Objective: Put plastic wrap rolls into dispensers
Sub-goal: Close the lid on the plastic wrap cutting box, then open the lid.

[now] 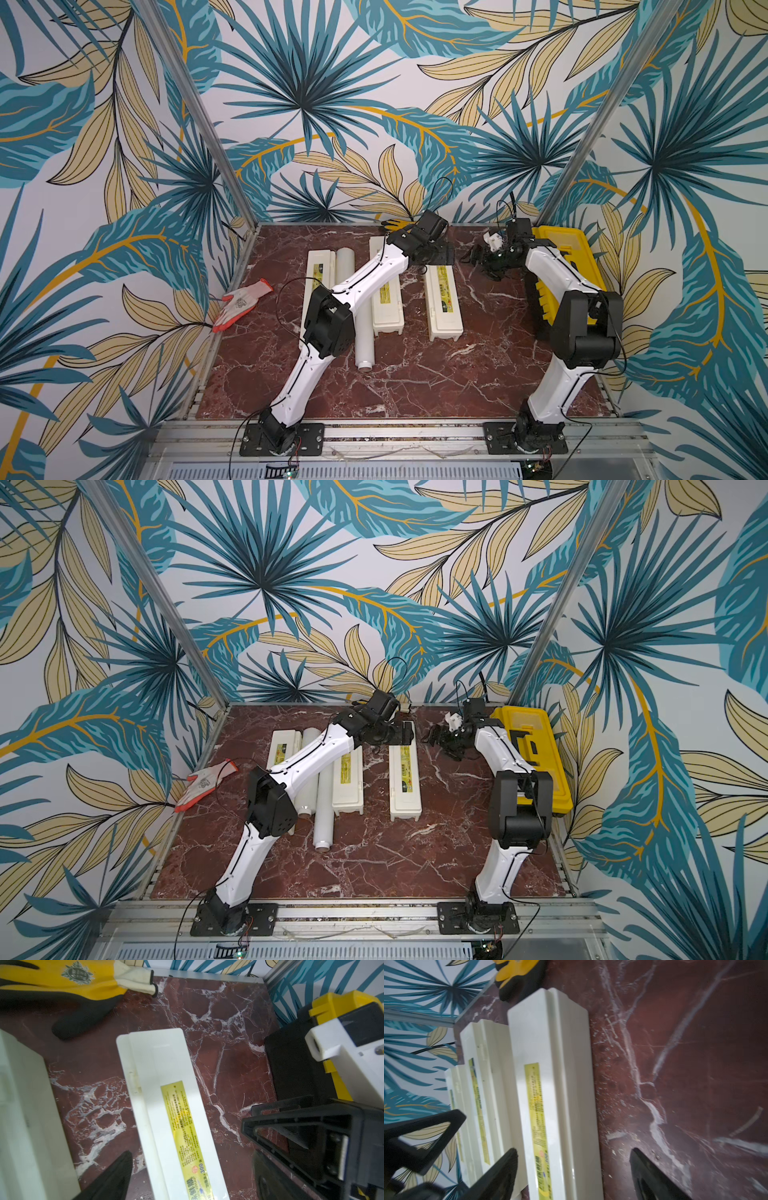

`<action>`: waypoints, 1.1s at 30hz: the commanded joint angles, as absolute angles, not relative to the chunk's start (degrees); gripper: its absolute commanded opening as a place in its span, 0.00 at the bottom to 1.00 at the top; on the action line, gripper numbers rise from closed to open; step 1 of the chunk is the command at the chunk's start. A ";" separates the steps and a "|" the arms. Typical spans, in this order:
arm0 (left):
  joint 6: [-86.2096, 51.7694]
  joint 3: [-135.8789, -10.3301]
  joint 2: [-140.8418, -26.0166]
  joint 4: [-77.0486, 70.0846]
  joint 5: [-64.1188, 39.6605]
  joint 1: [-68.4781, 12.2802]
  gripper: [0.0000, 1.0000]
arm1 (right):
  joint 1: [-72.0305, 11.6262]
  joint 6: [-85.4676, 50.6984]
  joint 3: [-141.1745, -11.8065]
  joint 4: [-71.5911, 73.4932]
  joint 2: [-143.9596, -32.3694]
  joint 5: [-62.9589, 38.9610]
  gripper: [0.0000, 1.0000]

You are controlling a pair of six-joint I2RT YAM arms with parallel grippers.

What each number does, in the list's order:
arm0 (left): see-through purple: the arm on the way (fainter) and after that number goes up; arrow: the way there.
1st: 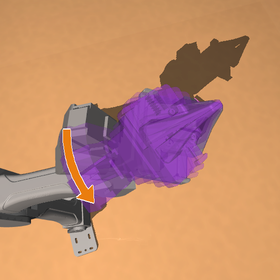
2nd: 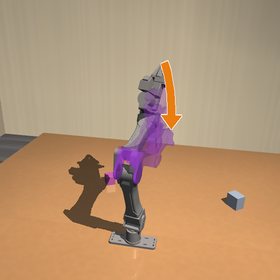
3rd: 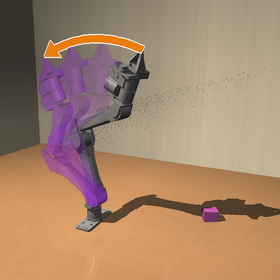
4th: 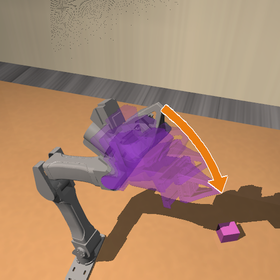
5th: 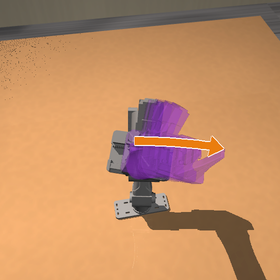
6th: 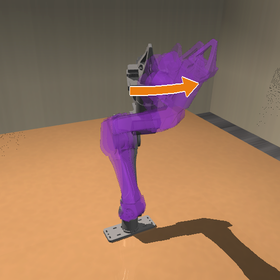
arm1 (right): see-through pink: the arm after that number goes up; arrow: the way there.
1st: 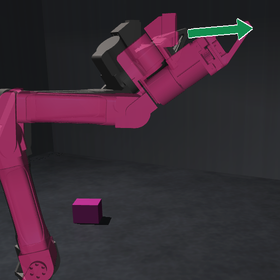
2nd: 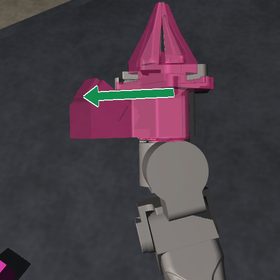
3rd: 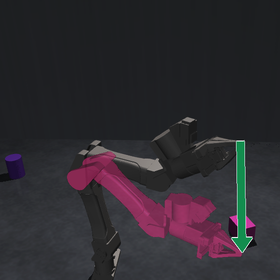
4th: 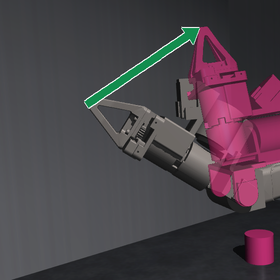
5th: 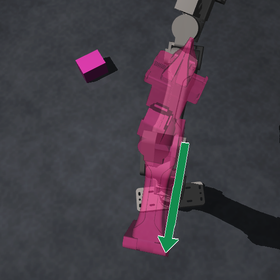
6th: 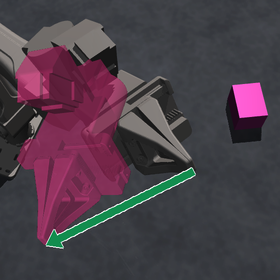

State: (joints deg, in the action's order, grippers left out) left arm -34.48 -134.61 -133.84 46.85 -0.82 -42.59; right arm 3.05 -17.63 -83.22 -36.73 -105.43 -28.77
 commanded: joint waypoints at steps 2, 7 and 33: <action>-36.01 -133.52 -134.93 49.95 2.92 -44.57 0.91 | 3.25 -18.33 -74.43 -38.24 -102.18 -20.51 0.84; -36.95 -134.88 -136.41 52.50 6.19 -46.17 0.91 | 2.55 -19.76 -66.79 -35.18 -100.27 -21.40 0.81; -36.40 -132.80 -140.99 57.95 15.08 -51.03 0.84 | -2.92 -25.27 -53.83 -26.60 -91.34 -26.57 0.82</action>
